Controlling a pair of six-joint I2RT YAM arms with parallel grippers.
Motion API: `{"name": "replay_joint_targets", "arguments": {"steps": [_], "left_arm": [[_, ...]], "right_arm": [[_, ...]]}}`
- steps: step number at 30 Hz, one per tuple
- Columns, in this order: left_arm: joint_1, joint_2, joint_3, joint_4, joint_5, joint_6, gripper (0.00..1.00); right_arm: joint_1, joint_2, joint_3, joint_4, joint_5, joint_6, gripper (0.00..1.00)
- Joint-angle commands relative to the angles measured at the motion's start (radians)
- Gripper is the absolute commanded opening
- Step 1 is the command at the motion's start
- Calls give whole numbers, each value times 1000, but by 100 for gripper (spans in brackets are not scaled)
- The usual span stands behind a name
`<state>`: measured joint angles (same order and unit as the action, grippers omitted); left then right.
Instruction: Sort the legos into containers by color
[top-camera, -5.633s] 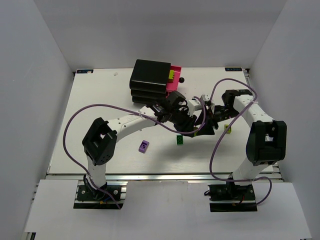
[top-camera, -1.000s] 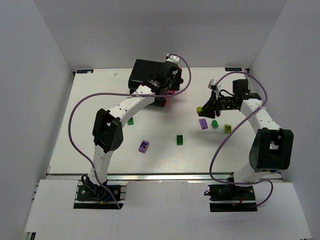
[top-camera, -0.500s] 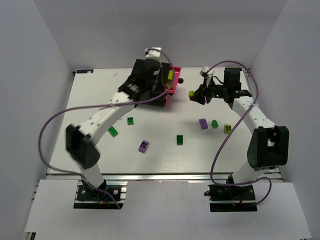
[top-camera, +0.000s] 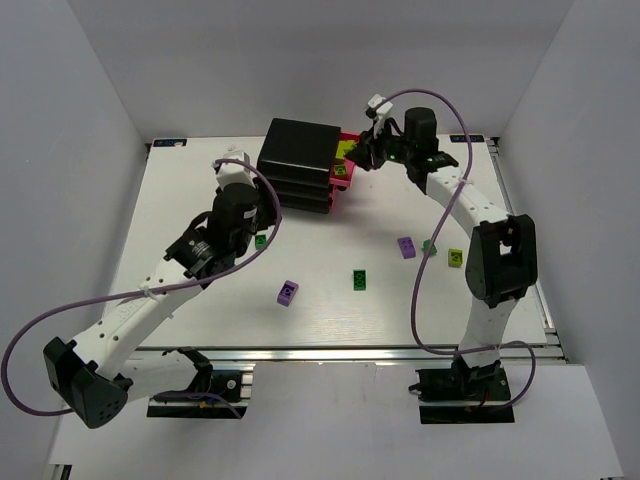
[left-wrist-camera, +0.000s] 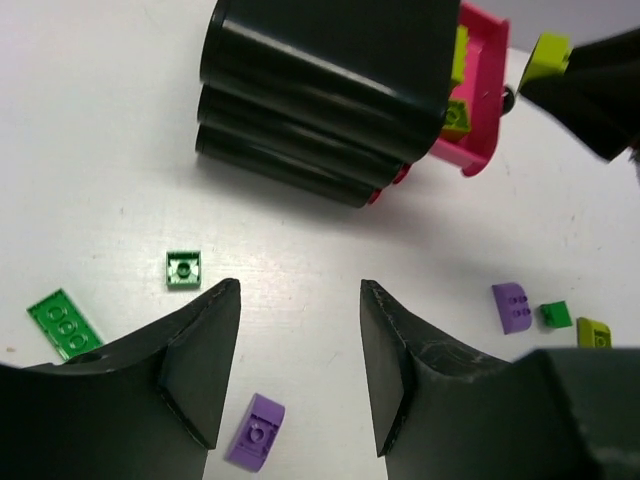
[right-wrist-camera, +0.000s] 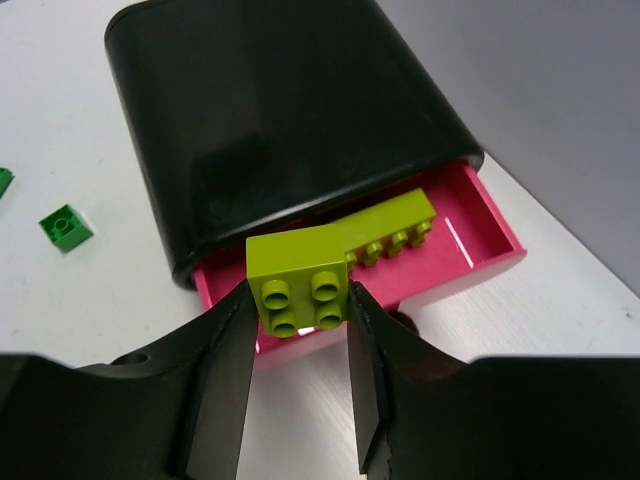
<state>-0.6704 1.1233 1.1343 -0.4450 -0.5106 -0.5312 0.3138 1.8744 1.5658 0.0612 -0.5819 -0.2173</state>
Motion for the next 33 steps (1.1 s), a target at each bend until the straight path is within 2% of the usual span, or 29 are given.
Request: {"name": "replay_joint_targets", "arguments": {"steps": [1,6,14,17,18,21,24,28,31,33], "left_arm": [[2,-43,-28,-11,-17,-61,61],[2,-57,-34,-40,-31,-75,62],[2,-82,-56,-57,-49,-93,63],[2,-88,-67,-54,-55,-105,63],[2,-88,-68,-54,-58,-107,63],[2,-83,-67,-47,-60,-110,64],[2,-76,-61,-46,-60,-108,64],[2,-63,-51,-34,-55,-102,66],[2,-54,-44,-18,-46,-92,66],[2,-53,-50,5,-36,-85,57]], "right_arm": [[19,32,94,34,66,-4,14],[25,115,197,-23,103,-36,28],[19,169,246,-60,111,-96,32],[19,180,261,-115,111,-119,41],[21,180,263,-118,111,-122,49],[21,177,263,-123,111,-136,61],[18,173,278,-130,109,-139,66],[15,157,316,-146,99,-114,67],[-2,99,321,-141,100,-88,60],[-18,36,289,-150,123,-64,36]]}}
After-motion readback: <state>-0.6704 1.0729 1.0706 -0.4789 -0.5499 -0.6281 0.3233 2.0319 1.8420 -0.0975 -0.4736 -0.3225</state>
